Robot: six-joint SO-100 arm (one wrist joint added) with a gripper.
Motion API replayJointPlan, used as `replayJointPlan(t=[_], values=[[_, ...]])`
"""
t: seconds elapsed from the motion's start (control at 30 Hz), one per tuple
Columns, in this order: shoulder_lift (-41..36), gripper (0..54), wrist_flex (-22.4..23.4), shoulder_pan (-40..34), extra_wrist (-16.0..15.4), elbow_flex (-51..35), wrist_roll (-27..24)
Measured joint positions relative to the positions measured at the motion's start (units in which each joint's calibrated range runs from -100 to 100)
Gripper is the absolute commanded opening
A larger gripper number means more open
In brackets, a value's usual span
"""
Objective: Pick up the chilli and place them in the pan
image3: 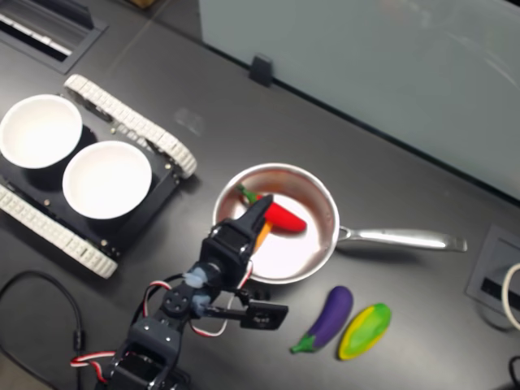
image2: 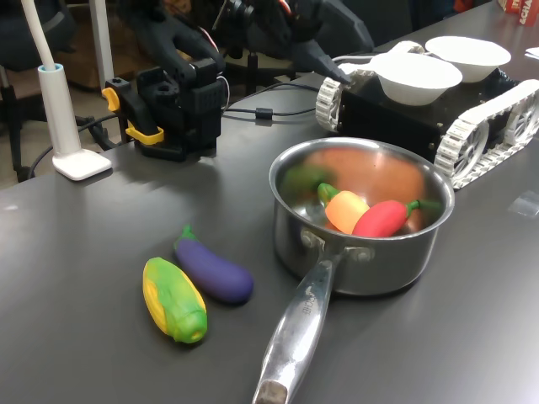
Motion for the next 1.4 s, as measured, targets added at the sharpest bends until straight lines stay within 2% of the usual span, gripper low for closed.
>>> replayJointPlan(t=[0.17,0.3,0.63,0.9,1.23,1.4], values=[[-2.78,2.6,1.61,0.22,0.0,0.0,-0.68],[-4.71,0.0,2.89,-0.55,0.0,0.0,-0.83],[-13.22,0.0,8.92,-4.84,0.0,0.18,-0.78],[-20.45,0.0,14.36,-6.27,0.0,4.16,-0.93],[-27.19,0.0,18.7,-2.86,-5.79,10.59,-1.42],[-29.38,0.0,19.89,-0.11,-7.71,13.85,-1.42]])
